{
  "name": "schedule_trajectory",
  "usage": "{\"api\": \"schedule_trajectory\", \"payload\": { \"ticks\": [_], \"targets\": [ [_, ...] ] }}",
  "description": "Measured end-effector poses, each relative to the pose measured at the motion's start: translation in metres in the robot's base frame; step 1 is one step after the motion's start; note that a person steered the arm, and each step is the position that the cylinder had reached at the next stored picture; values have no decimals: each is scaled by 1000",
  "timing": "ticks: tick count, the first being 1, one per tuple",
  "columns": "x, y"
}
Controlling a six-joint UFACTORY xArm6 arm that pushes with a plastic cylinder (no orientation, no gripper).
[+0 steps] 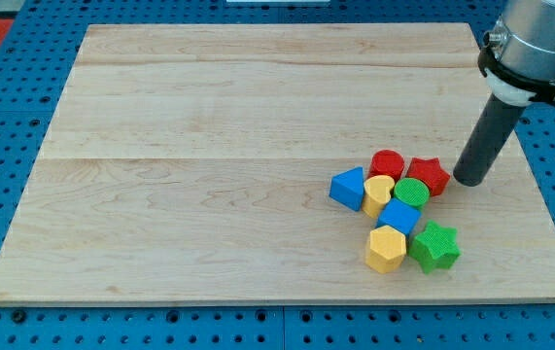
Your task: Place the green star into yellow hexagon
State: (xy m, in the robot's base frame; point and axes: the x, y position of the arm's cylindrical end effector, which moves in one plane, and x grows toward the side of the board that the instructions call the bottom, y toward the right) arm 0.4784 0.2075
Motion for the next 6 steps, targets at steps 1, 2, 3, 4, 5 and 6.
{"api": "schedule_trajectory", "payload": {
  "ticks": [1, 2, 3, 4, 5, 6],
  "targets": [
    [3, 3],
    [45, 33],
    [83, 32],
    [94, -10],
    [97, -42],
    [99, -43]
  ]
}}
